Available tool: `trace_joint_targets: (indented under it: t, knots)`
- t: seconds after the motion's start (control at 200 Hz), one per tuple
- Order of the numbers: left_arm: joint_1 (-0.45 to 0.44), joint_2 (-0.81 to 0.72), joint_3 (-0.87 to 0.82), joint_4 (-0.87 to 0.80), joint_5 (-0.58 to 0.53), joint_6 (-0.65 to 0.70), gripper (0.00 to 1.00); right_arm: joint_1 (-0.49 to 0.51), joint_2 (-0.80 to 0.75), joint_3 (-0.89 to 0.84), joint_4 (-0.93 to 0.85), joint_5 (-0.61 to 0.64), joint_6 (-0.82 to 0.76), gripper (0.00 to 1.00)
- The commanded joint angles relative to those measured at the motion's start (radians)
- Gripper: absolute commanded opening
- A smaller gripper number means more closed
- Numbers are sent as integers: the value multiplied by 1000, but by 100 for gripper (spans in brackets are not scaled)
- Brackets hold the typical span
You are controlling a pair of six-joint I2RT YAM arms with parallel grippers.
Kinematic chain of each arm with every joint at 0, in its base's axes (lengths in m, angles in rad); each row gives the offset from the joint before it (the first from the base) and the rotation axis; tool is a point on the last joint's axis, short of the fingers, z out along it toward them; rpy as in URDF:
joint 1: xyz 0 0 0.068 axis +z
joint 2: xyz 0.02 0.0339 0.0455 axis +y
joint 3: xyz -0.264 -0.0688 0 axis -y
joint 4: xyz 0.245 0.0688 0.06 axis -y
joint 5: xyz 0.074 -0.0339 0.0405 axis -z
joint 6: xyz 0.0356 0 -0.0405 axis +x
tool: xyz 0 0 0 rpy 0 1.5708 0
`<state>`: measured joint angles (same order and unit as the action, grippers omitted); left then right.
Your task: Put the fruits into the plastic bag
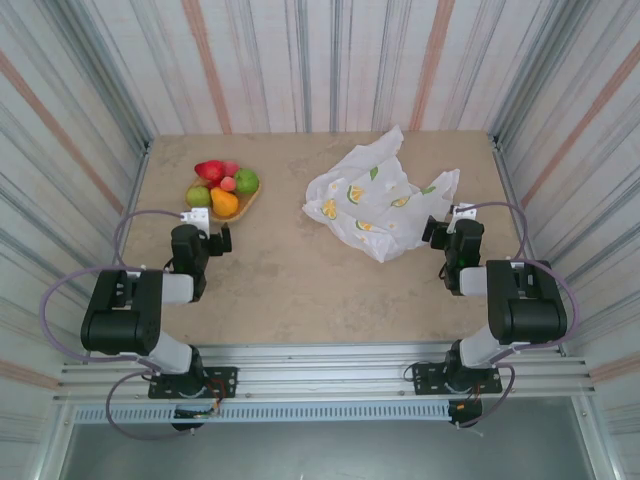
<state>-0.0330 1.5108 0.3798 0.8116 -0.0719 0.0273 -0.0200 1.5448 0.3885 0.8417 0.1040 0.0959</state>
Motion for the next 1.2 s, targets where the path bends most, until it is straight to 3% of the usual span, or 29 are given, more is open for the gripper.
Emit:
trace_joint_targets:
  t: [0.0,1.192]
  knots:
    - [-5,-4,17,1,-15,13,99,-1,-1,-3,10,-3,7,99]
    - [5,-7,16,4,5,10,99,-8,-3,-2,8,-17,11,99]
